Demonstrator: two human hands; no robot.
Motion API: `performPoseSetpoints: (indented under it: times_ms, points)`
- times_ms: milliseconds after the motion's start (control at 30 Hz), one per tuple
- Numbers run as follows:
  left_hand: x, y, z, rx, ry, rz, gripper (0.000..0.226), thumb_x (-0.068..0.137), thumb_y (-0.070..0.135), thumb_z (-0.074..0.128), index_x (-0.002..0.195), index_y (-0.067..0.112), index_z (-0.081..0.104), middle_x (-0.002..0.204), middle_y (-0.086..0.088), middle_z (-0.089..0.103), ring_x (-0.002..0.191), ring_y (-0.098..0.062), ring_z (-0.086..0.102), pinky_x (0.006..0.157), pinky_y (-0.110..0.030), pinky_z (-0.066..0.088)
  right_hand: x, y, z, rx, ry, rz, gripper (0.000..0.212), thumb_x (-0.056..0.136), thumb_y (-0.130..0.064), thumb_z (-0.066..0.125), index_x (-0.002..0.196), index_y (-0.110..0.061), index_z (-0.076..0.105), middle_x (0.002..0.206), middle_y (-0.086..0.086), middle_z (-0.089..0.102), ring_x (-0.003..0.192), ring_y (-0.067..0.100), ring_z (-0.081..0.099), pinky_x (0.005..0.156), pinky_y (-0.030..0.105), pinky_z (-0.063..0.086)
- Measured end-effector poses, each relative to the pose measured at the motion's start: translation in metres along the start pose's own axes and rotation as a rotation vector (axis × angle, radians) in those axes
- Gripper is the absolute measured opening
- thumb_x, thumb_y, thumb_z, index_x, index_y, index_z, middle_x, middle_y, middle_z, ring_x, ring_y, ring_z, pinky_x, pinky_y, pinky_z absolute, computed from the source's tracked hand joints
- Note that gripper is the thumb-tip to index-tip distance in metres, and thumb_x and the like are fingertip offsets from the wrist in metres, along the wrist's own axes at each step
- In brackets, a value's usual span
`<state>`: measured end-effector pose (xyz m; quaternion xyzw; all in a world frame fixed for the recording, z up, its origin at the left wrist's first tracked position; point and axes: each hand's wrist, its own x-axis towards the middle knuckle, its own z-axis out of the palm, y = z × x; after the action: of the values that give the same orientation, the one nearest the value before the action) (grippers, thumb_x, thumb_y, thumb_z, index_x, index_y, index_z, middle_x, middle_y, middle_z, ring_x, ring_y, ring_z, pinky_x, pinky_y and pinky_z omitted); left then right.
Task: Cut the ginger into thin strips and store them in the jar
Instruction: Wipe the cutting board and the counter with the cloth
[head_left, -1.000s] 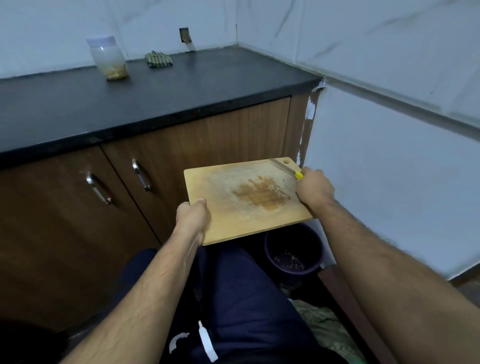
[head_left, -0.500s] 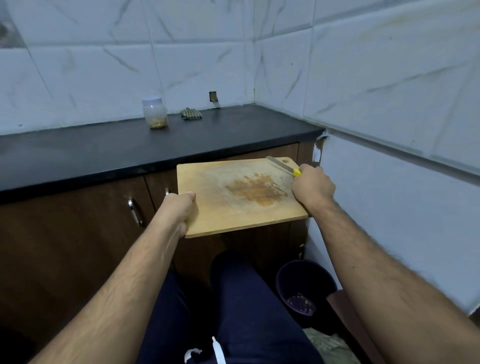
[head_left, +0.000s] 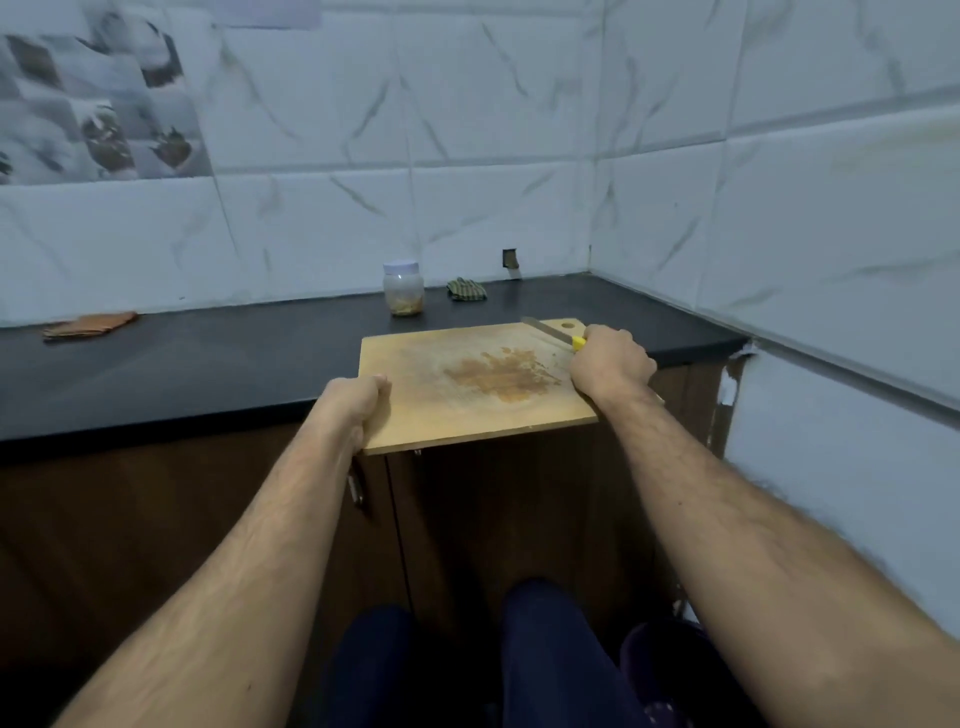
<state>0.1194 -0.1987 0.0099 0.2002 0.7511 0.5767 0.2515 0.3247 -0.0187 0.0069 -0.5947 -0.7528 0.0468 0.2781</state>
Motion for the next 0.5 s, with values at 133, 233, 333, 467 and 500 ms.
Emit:
performPoseSetpoints:
  times_ms: [133, 233, 333, 467, 500]
  points:
    - [0.041, 0.012, -0.013, 0.013, 0.059, 0.002, 0.03, 0.097, 0.025, 0.058, 0.113, -0.001, 0.059, 0.096, -0.012, 0.059, 0.071, -0.02, 0.054, 0.058, -0.029, 0.042, 0.03, -0.038, 0.02, 0.026, -0.042, -0.025, 0.025, 0.094, -0.023, 0.051, 0.116, -0.022, 0.062, 0.112, 0.008, 0.062, 0.098, 0.028, 0.059, 0.083, 0.044, 0.046]
    - [0.074, 0.021, -0.021, 0.038, 0.101, 0.008, 0.03, 0.098, 0.024, 0.058, 0.114, -0.002, 0.058, 0.1, -0.013, 0.058, 0.079, -0.023, 0.056, 0.073, -0.031, 0.043, 0.052, -0.062, 0.035, 0.031, -0.061, -0.05, 0.026, 0.095, -0.024, 0.05, 0.118, -0.023, 0.061, 0.114, 0.008, 0.061, 0.1, 0.028, 0.059, 0.085, 0.045, 0.047]
    - [0.107, 0.029, -0.027, 0.079, 0.135, 0.011, 0.034, 0.099, 0.024, 0.055, 0.12, -0.003, 0.057, 0.105, -0.014, 0.057, 0.088, -0.025, 0.054, 0.076, -0.032, 0.039, 0.074, -0.083, 0.047, 0.054, -0.084, -0.059, 0.027, 0.094, -0.023, 0.049, 0.118, -0.023, 0.062, 0.116, 0.009, 0.061, 0.102, 0.03, 0.059, 0.085, 0.044, 0.046]
    - [0.151, 0.036, -0.032, 0.196, 0.187, -0.015, 0.033, 0.1, 0.025, 0.052, 0.12, -0.001, 0.056, 0.103, -0.012, 0.058, 0.09, -0.026, 0.054, 0.077, -0.035, 0.041, 0.1, -0.105, 0.063, 0.083, -0.122, -0.056, 0.028, 0.093, -0.021, 0.049, 0.118, -0.021, 0.063, 0.117, 0.01, 0.062, 0.103, 0.031, 0.059, 0.087, 0.044, 0.046]
    - [0.161, 0.036, -0.033, 0.231, 0.206, -0.02, 0.032, 0.099, 0.025, 0.052, 0.117, 0.0, 0.057, 0.101, -0.012, 0.059, 0.09, -0.027, 0.055, 0.076, -0.036, 0.042, 0.105, -0.111, 0.067, 0.082, -0.132, -0.053, 0.028, 0.093, -0.021, 0.049, 0.118, -0.021, 0.063, 0.118, 0.01, 0.061, 0.104, 0.031, 0.059, 0.087, 0.044, 0.045]
